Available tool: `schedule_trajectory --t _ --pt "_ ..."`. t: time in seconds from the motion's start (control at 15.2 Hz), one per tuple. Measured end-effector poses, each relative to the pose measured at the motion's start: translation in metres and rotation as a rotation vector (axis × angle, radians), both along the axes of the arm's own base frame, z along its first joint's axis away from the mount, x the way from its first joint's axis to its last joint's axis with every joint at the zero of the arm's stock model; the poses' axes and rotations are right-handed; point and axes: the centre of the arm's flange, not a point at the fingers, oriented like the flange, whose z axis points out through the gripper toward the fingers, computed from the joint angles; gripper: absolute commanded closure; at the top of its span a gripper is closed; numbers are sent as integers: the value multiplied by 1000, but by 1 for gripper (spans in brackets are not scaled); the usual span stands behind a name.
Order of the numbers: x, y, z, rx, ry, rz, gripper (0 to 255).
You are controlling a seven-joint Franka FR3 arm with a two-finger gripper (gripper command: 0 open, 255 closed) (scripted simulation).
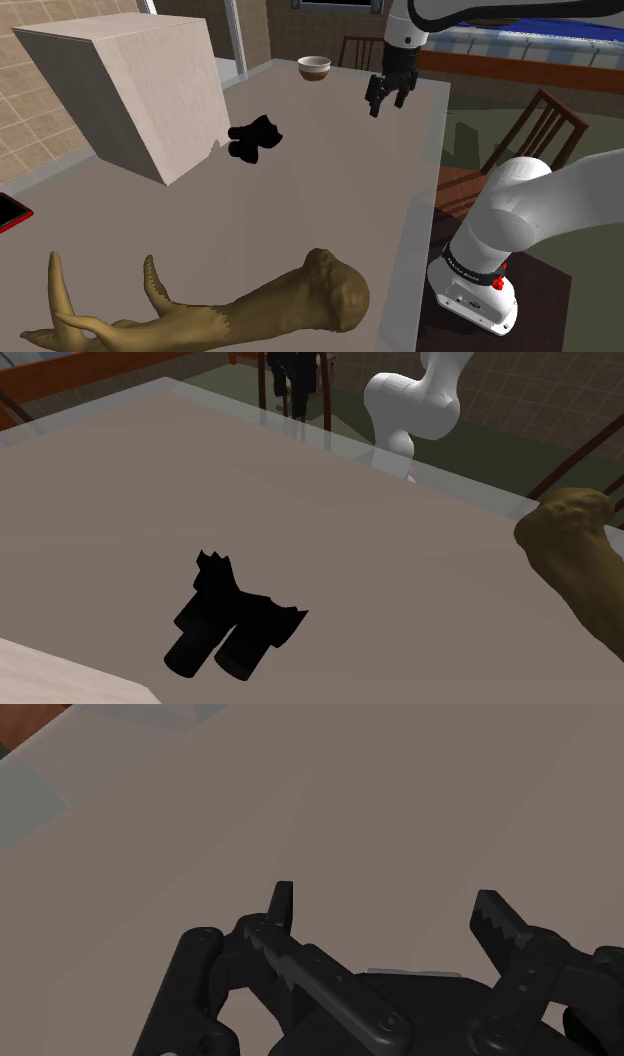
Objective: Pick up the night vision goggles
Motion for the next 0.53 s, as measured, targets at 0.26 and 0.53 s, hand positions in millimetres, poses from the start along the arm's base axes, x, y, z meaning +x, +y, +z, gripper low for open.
schedule_trajectory --t 0.26,0.53 --pt "18 25 2 -5 12 -13 0" --pt "51 68 0 -12 34 -39 0"
